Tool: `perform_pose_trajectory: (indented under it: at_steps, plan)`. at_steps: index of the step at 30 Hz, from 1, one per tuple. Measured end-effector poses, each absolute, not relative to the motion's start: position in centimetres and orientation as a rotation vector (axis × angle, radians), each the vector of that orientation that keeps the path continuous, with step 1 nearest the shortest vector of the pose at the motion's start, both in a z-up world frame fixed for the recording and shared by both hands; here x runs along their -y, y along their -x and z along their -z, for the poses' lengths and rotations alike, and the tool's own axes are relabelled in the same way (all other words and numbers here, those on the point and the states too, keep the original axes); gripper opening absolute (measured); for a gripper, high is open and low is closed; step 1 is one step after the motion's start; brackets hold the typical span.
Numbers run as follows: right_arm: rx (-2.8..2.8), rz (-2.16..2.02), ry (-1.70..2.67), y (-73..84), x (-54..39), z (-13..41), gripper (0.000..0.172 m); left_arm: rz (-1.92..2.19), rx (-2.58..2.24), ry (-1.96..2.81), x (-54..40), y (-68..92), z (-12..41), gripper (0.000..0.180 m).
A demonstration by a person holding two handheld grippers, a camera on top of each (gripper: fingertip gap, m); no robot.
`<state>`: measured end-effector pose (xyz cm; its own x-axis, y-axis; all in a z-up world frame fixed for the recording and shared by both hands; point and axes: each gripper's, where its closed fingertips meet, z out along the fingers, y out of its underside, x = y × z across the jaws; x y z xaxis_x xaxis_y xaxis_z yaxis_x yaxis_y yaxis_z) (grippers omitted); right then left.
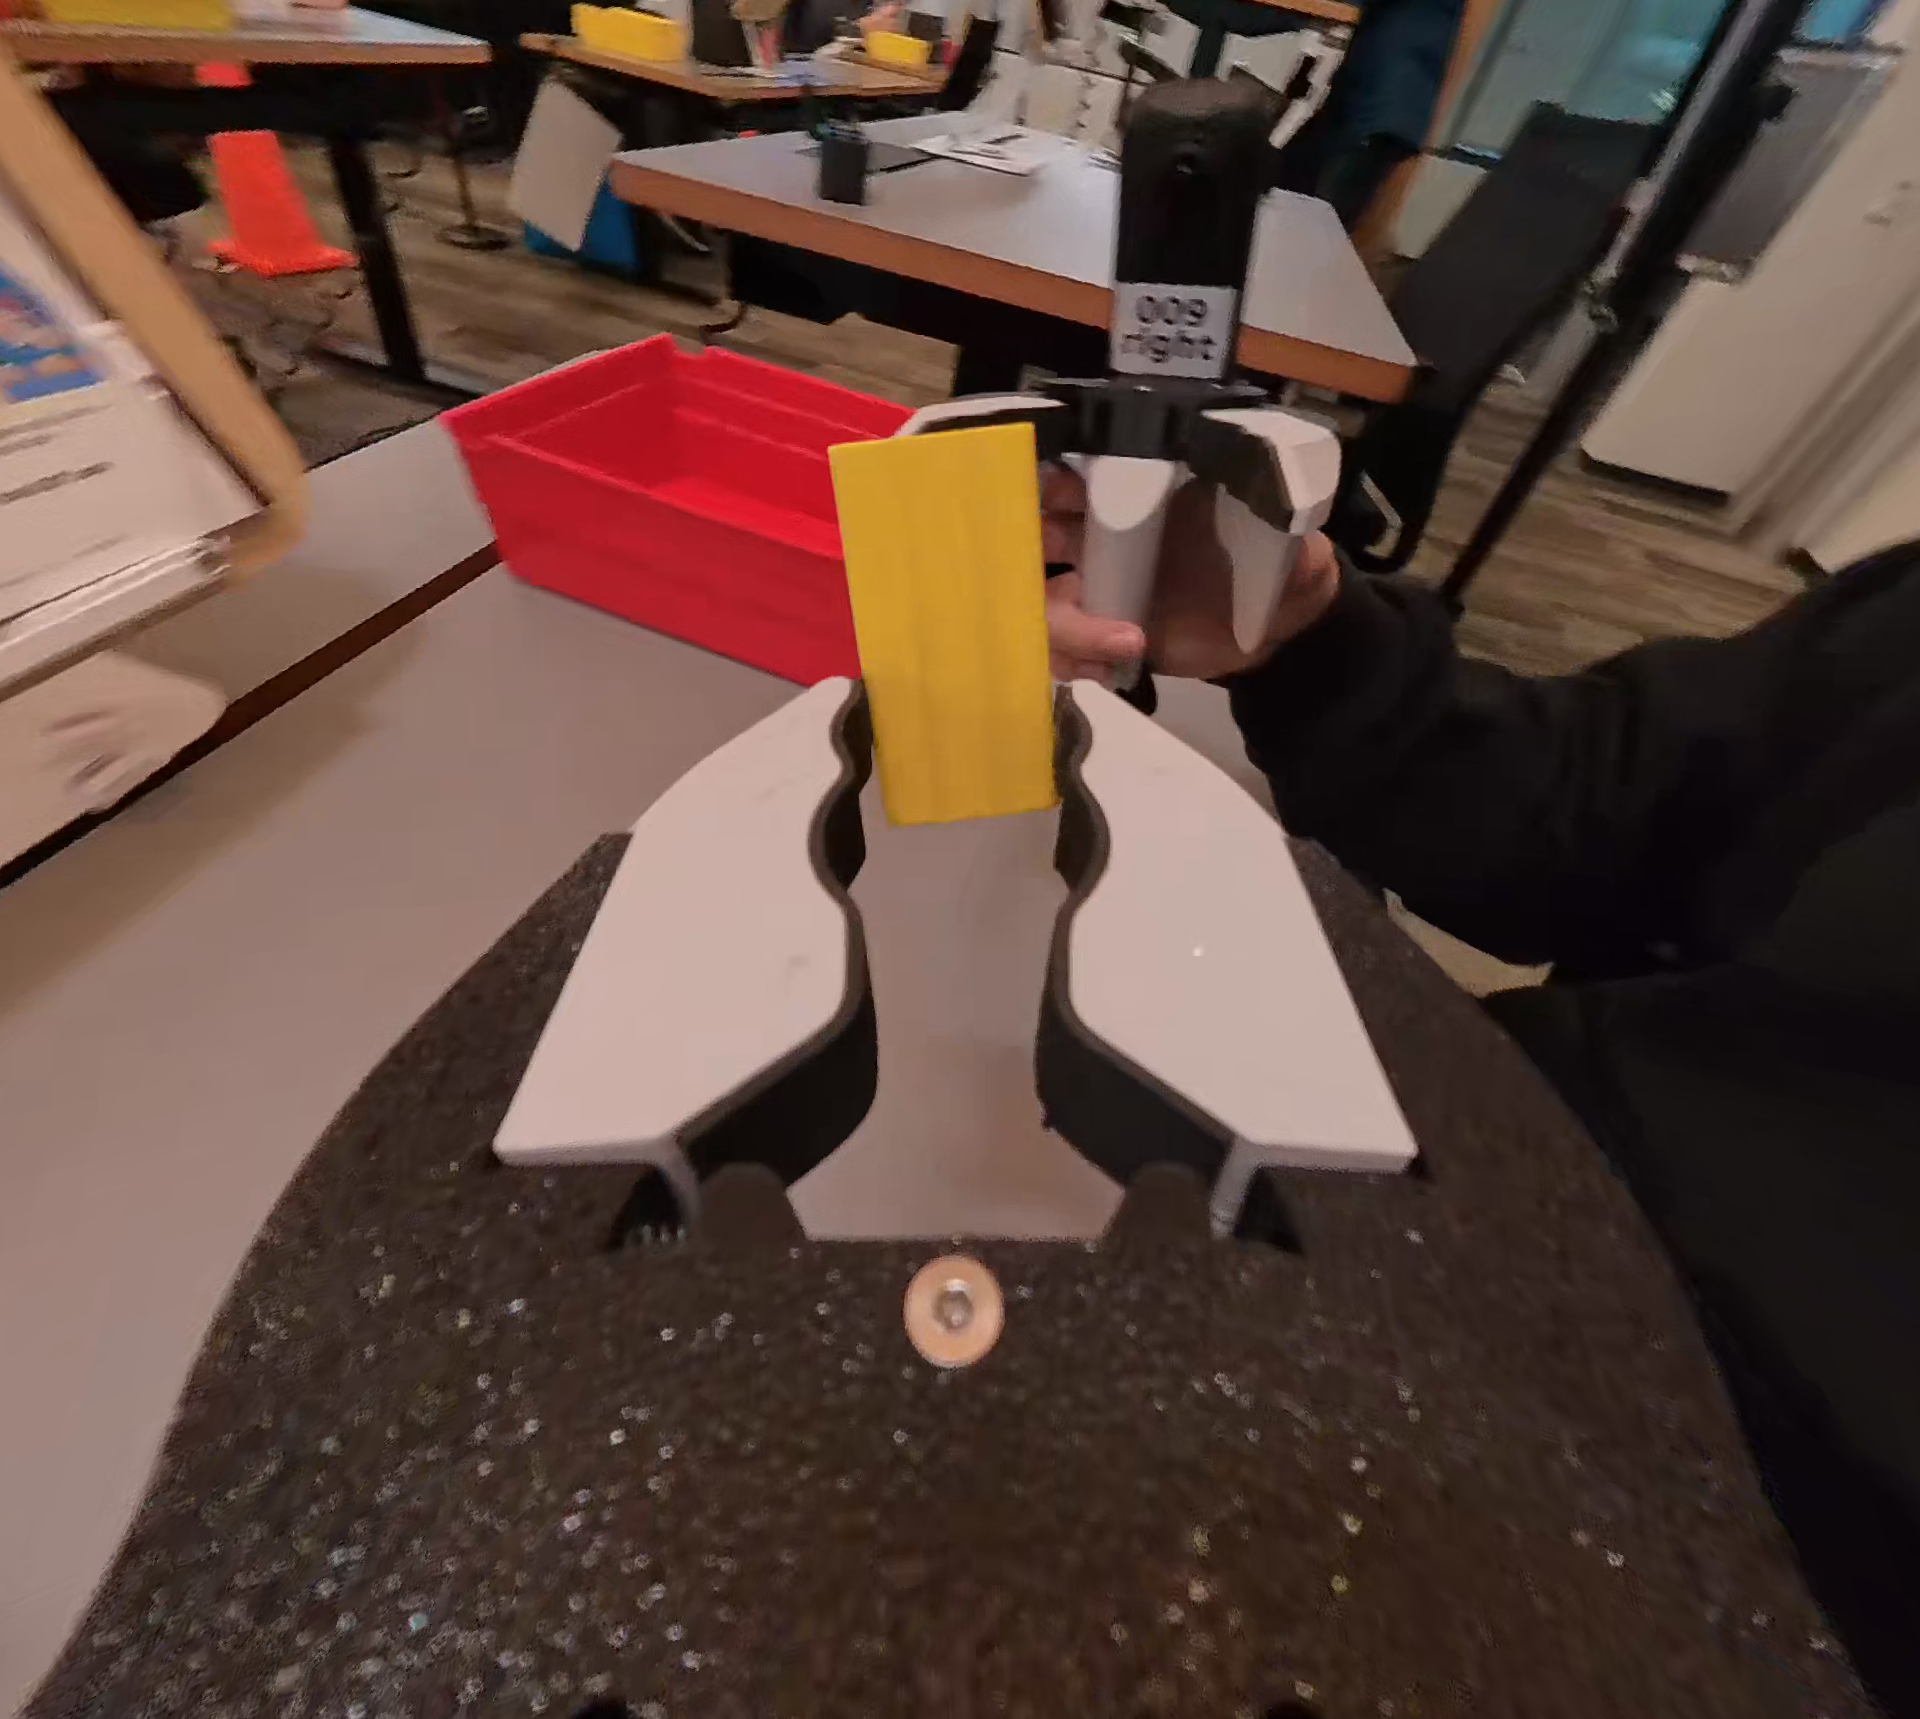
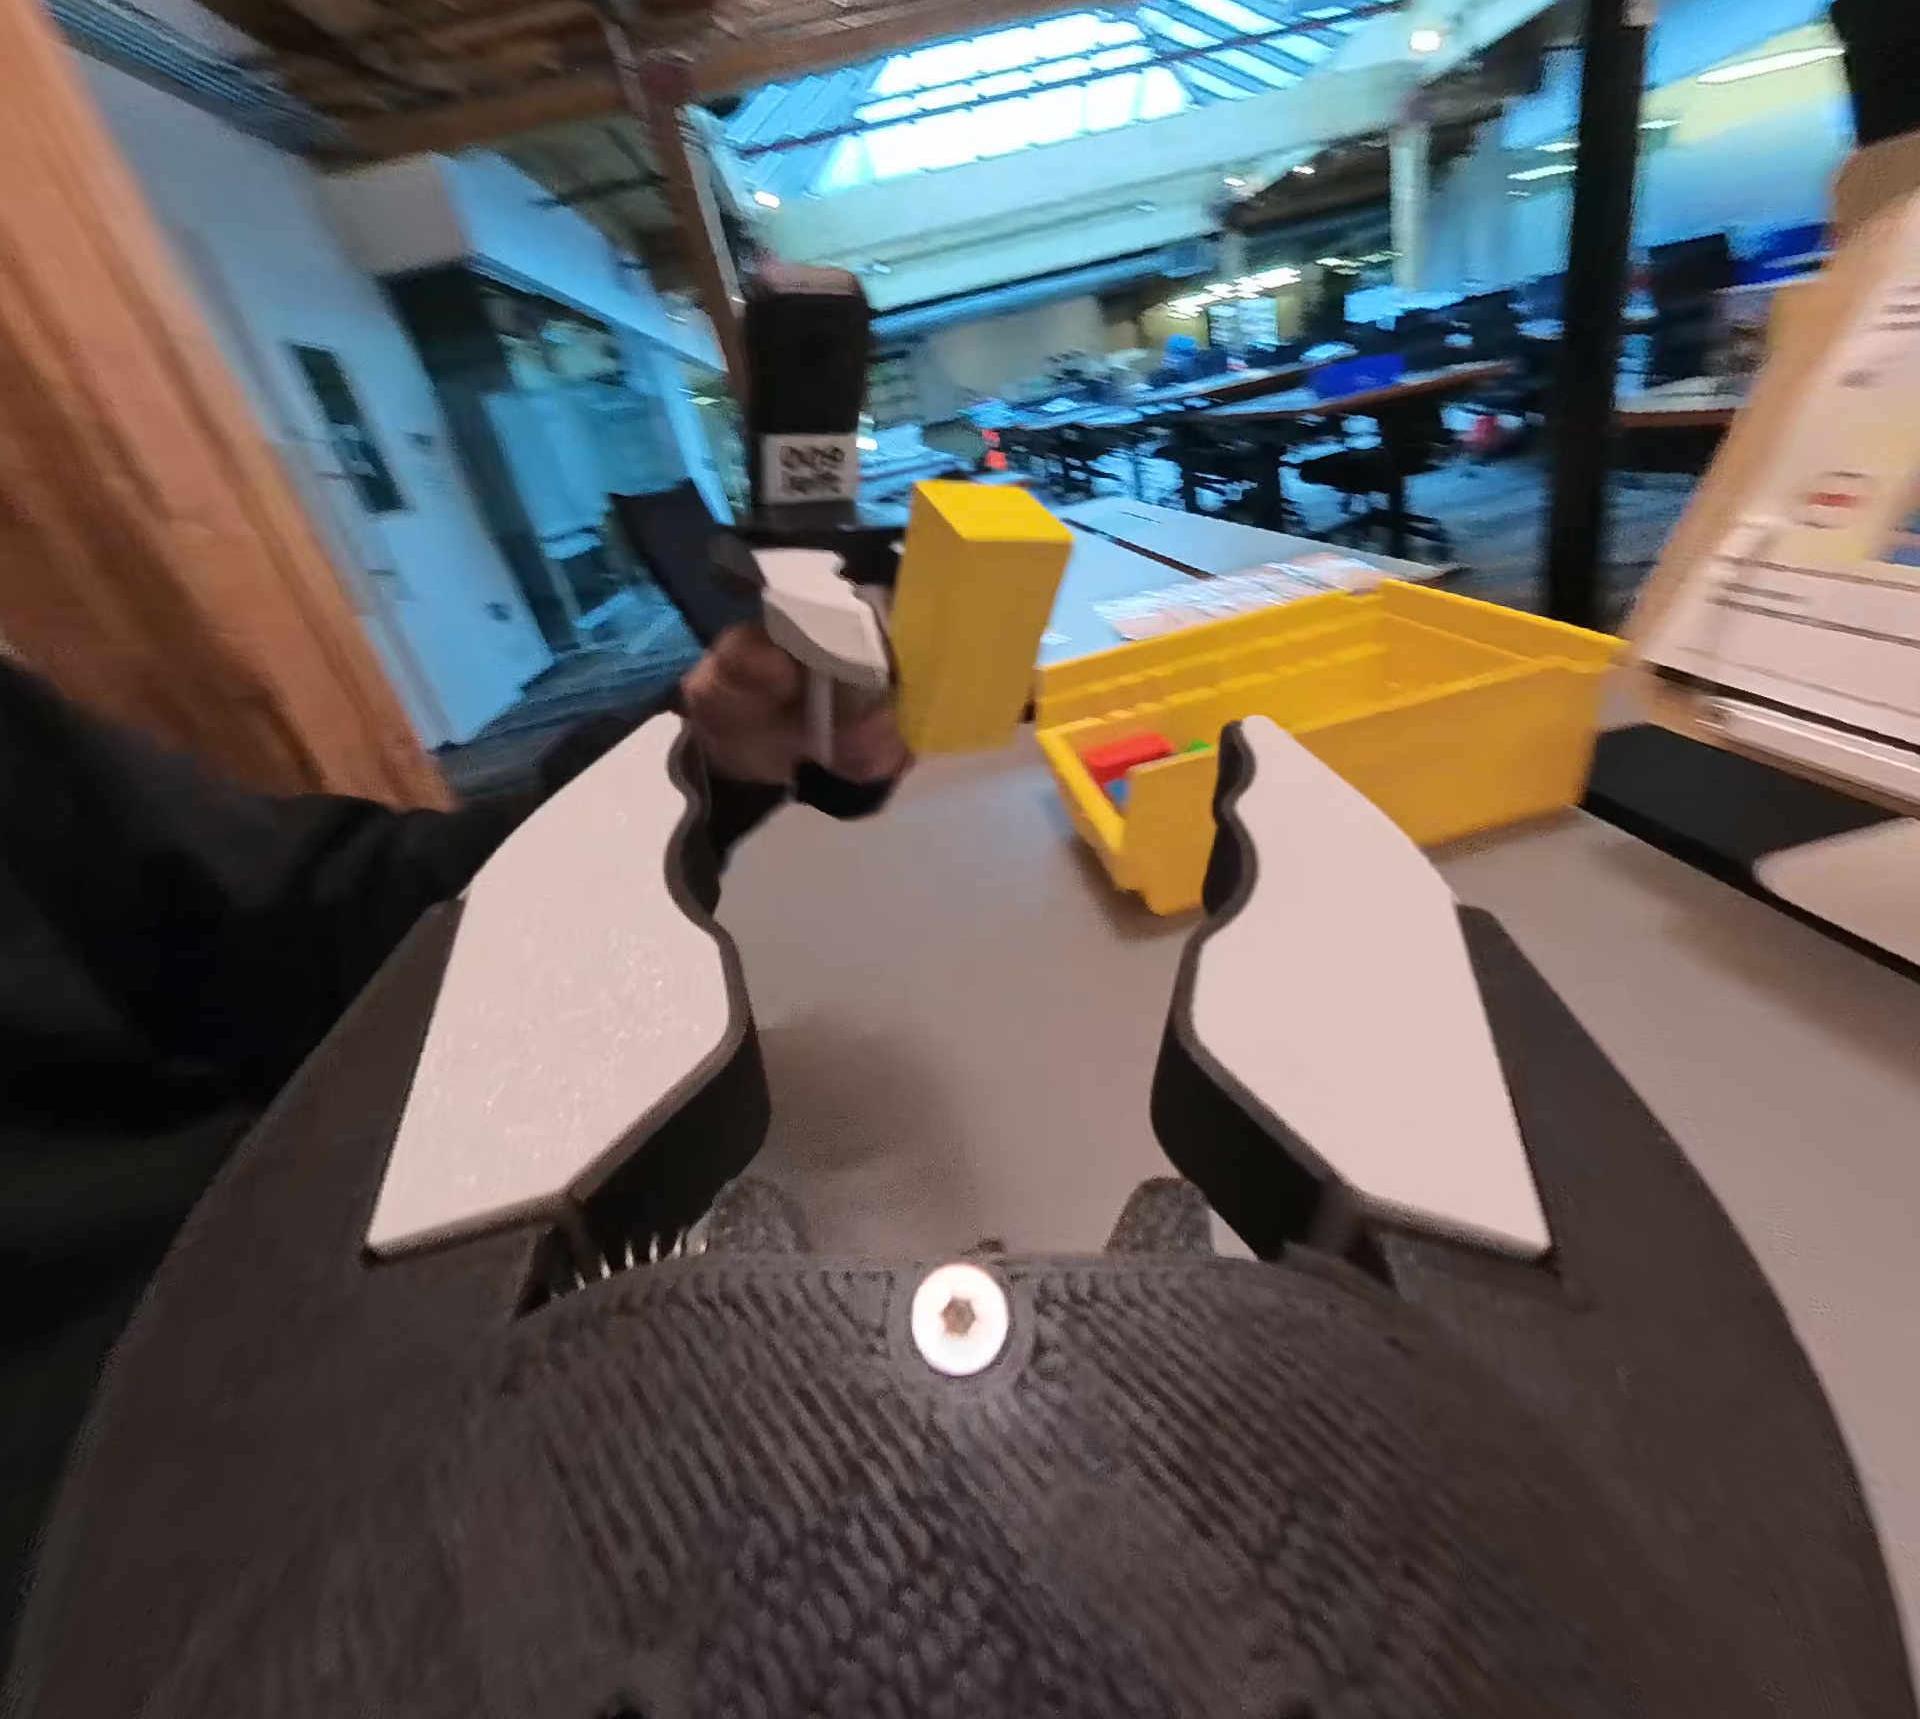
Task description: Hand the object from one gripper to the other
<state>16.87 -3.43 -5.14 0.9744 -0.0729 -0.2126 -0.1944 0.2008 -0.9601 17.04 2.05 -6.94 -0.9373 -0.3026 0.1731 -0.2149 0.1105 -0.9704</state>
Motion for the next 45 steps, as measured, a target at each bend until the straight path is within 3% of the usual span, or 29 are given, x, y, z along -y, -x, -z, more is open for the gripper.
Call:
perform_pose_trajectory:
  at_steps: [7, 11, 14, 20, 22, 28, 32, 42, 45]
  plan:
    - [-0.102, -0.186, 1.314, -14.1, 2.5, 3.9, 0.079, 2.049, -2.321, 0.268, 2.6, -13.9, 6.9, 0.033]
    - [-0.042, -0.18, 1.317, -13.5, 2.9, 3.7, 0.043, 2.126, -2.296, 0.235, 3.5, -13.2, 6.3, 0.033]
    - [-0.032, -0.162, 1.325, -13.4, 3.1, 3.7, 0.034, 2.09, -2.31, 0.229, 4.1, -13.2, 6.8, 0.033]
    - [-0.07, 0.011, 1.403, -15.0, 3.6, 4.5, 0.035, 1.974, -2.252, 0.36, 4.2, -15.2, 7.7, 0.034]
    - [-0.16, 0.148, 1.426, -17.3, 5.5, 4.6, 0.035, 1.922, -2.193, 0.406, 3.6, -16.0, 7.8, 0.049]
    - [-0.898, 0.668, 1.514, -28.3, 21.5, 10.3, 0.035, 1.829, -2.157, 0.506, 1.8, -16.9, 8.8, 0.045]
    - [-1.213, 0.74, 1.52, -30.4, 29.2, 15.1, 0.035, 1.836, -2.164, 0.558, 1.2, -17.2, 9.7, 0.041]
    - [-1.243, 0.722, 1.685, -31.8, 28.2, 20.0, 0.035, 1.866, -2.143, 0.739, -0.5, -18.5, 11.7, 0.037]
    - [-1.228, 0.75, 1.673, -31.9, 27.9, 19.4, 0.052, 1.838, -2.109, 0.822, -2.1, -19.2, 12.2, 0.037]
